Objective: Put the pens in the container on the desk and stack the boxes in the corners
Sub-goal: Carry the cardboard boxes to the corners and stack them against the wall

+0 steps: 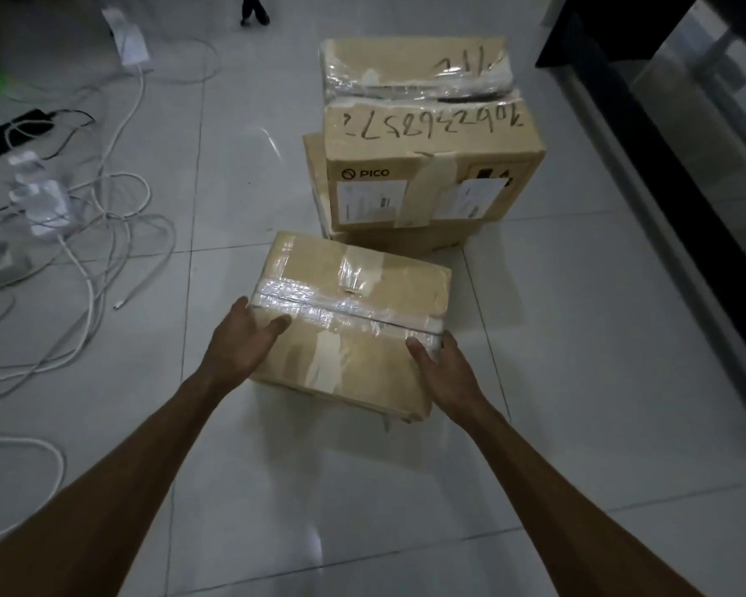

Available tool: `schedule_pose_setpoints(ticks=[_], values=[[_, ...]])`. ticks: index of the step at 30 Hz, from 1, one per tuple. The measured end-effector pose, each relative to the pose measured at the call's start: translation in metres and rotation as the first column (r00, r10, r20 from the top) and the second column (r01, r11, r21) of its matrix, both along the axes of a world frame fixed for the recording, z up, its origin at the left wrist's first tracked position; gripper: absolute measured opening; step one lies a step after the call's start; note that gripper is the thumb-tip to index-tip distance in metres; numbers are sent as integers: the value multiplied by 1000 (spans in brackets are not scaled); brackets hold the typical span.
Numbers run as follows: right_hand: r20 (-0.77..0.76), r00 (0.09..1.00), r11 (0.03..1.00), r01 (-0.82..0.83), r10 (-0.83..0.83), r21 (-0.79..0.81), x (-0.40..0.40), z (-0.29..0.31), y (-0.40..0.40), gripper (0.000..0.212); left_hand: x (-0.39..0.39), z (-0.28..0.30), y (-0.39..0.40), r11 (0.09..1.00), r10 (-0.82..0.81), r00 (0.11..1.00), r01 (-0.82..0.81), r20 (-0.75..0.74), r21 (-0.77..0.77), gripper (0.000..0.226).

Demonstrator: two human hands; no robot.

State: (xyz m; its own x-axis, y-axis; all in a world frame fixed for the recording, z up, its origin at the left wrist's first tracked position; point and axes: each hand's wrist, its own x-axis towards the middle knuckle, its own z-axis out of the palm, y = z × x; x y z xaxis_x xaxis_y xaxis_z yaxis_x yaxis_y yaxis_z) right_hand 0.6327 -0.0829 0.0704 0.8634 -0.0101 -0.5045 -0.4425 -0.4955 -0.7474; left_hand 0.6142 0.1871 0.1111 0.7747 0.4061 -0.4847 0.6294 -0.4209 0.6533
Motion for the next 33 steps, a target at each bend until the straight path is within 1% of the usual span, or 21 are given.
schedule_pose_setpoints(ticks=[1,2,5,7,11,17,22,25,26,27,30,33], values=[[1,1000,999,23,-23,31,2,-8,3,59,4,-11,3,1000,5,1000,-5,4,-5,52],[-8,999,998,49,-49,47,4,-15,6,61,8,-20,7,1000,11,1000,-11,0,-1,51],[-5,992,991,122,-122,45,9,-29,13,64,13,-42,18,1000,22,1000,-22,0,-8,62],[-8,985,984,171,-170,58,10,-32,15,61,12,-48,21,999,47,999,-47,-1,-20,68],[1,981,978,194,-195,79,1,-20,14,59,-3,-41,21,993,102,995,-103,-18,-61,66],[17,991,988,131,-133,78,-22,34,12,55,-46,6,18,978,186,982,-187,-28,-93,65],[11,995,993,102,-103,65,-42,107,5,54,-77,75,14,968,225,974,-228,-37,-107,65],[12,997,995,74,-75,69,-47,144,0,54,-90,109,8,957,263,964,-264,-23,-119,65],[20,997,994,77,-79,78,-48,148,0,54,-91,113,8,960,256,967,-256,-17,-114,64],[18,999,996,45,-46,83,-48,165,-3,54,-101,130,4,951,289,957,-289,-14,-108,63],[31,999,995,-11,8,101,-44,184,-3,53,-117,153,-1,929,350,937,-348,-7,-123,61],[39,995,986,-99,95,137,-38,202,-3,53,-140,175,-14,881,462,887,-457,9,-123,61]])
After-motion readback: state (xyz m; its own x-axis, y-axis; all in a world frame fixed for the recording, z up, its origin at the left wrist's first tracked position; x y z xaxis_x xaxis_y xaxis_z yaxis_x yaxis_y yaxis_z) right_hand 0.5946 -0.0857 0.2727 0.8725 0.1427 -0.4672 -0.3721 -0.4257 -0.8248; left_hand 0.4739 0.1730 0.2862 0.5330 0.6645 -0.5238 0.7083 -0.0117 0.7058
